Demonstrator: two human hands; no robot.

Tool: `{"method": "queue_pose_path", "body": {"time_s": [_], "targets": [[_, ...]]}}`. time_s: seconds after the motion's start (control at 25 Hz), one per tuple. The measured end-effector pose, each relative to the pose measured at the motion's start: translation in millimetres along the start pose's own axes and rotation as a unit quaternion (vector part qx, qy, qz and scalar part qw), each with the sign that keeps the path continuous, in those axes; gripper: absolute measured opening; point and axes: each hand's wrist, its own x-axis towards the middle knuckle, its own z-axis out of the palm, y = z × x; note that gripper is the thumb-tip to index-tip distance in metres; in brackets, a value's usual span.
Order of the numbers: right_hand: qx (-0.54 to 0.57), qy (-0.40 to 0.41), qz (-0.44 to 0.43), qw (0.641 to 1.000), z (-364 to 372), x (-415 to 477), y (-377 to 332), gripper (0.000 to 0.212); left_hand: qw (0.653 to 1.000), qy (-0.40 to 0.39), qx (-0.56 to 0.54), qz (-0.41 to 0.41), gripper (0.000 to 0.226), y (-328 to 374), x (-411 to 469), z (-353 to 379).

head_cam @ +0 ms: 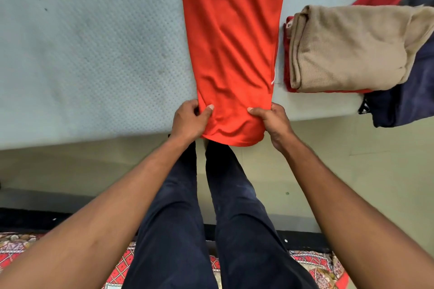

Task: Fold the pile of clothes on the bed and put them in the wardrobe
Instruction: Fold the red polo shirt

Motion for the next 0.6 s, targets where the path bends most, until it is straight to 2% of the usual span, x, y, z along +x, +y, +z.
{"method": "queue_pose_path", "body": {"time_s": [0.08,0.16,0.2,0.24,0.36,0.44,0.48,0.6], "targets": [[0.040,0.003,0.013,0.999,1,-4,0,0.028,0.992,-0.028,-0.112,-0.044,0.026,0,-3,-4],[0.114,0.002,0.013,0.993,4,-10,3,0.016,0.953,-0.050,-0.277,-0.112,0.012,0,-7,-13],[0.150,-0.002,0.013,0.989,4,-13,5,0.016,0.929,-0.067,-0.336,-0.139,0.010,-2,-8,-17],[0.175,-0.009,0.014,0.984,4,-14,7,0.020,0.919,-0.081,-0.353,-0.154,0.012,-7,-9,-21],[0.151,-0.053,-0.007,0.987,4,-11,12,0.043,0.954,-0.070,-0.261,-0.131,0.021,-14,-17,-22],[0.069,-0.060,-0.024,0.996,6,-11,15,0.060,0.969,-0.060,-0.211,-0.114,0.011,-14,-20,-20],[0.039,-0.058,-0.027,0.997,7,-12,16,0.063,0.974,-0.069,-0.186,-0.105,0.011,-13,-21,-21],[0.015,-0.060,-0.010,0.998,6,-19,18,0.059,0.983,-0.100,-0.137,-0.075,0.033,-9,-25,-22]]}}
